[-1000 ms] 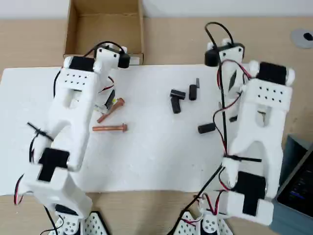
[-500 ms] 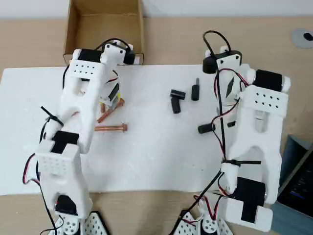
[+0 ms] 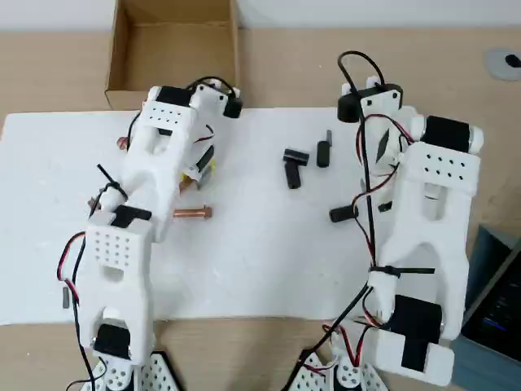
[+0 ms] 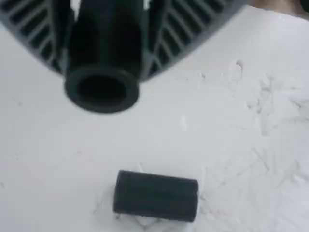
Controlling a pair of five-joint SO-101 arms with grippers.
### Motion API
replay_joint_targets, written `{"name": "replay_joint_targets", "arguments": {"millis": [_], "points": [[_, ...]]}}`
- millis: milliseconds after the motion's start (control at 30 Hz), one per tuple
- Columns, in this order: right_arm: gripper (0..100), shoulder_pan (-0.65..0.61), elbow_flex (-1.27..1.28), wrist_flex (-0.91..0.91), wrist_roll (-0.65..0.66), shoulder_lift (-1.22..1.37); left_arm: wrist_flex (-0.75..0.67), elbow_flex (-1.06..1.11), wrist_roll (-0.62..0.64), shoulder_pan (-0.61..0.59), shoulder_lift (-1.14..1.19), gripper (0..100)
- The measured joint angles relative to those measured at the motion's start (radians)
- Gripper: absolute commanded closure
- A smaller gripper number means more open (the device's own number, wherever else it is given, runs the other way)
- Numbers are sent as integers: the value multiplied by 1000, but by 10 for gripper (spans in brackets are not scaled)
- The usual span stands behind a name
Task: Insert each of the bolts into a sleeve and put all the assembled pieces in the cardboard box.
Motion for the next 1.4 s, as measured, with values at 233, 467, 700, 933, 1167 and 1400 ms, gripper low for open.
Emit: {"name": "replay_joint_targets", "arguments": {"millis": [233,467,700,933,1167,1400], "points": [[987,0,0,0,0,0,9,-64,0,9,68,991],[987,0,0,5,0,-21,49,-101,-2,9,66,991],[987,0,0,51,0,-190,152,-187,8,5,15,993],[987,0,2,133,0,-310,192,-173,133,2,-161,999],[988,0,3,141,0,-459,195,-3,238,31,-476,999],[989,0,126,71,-141,-626,167,252,315,63,-806,999]]}}
